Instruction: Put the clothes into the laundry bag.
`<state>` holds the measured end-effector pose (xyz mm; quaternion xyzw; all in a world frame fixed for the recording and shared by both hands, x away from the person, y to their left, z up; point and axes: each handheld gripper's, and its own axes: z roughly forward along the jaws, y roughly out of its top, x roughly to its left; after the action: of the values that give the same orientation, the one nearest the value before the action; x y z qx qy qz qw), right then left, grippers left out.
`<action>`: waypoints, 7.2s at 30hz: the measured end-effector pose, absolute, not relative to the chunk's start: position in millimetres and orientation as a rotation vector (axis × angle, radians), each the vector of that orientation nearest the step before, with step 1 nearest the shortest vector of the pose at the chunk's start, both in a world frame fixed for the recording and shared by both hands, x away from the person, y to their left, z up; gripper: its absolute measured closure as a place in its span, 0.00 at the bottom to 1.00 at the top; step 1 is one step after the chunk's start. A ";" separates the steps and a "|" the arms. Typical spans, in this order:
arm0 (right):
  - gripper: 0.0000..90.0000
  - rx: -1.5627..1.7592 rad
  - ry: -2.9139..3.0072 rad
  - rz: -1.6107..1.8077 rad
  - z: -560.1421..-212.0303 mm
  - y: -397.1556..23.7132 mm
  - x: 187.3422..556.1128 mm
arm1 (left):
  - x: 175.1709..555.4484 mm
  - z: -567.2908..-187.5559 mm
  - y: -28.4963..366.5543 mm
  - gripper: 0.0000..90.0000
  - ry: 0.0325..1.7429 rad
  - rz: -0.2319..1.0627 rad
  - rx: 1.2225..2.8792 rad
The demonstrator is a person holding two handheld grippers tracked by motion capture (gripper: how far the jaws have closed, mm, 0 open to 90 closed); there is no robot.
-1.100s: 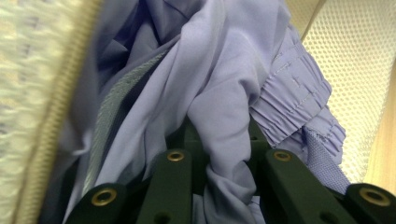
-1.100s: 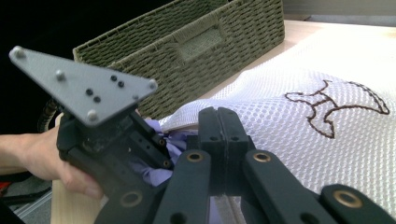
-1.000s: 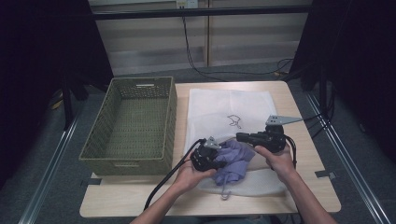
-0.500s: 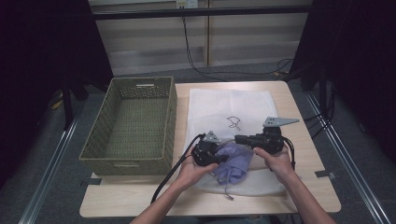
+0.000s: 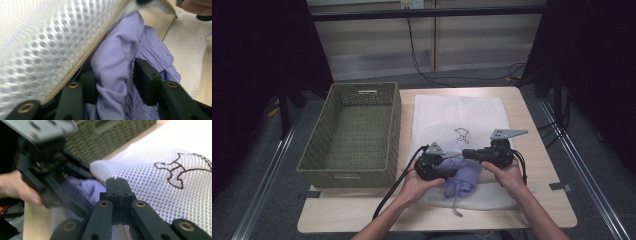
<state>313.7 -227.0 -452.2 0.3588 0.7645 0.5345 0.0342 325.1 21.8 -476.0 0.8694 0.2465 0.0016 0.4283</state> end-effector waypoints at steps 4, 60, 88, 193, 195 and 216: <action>1.00 1.123 2.364 1.632 -457.4 -227.9 314.7 | 323.3 -467.5 30.9 0.53 0.616 0.001 2.141; 0.58 0.847 2.647 1.452 -477.3 -161.5 269.0 | 244.4 -490.6 59.1 0.72 0.361 -0.020 2.382; 0.89 0.939 2.658 1.400 -493.2 -150.8 285.3 | 245.9 -490.6 51.1 0.97 0.347 0.028 2.402; 0.89 1.170 2.428 1.269 -503.5 -160.5 330.8 | 247.2 -490.5 52.8 0.99 0.321 -0.045 2.410; 0.89 1.169 2.422 1.274 -503.6 -160.9 332.0 | 247.7 -492.4 52.7 0.99 0.319 -0.060 2.381; 0.74 1.077 2.453 1.425 -472.9 -179.7 312.0 | 248.6 -492.5 53.2 0.99 0.343 -0.072 2.378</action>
<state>312.0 -179.7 -472.9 0.3544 0.8072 0.4689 0.0534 248.6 53.2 -492.5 0.9228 0.1331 -0.0280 0.3604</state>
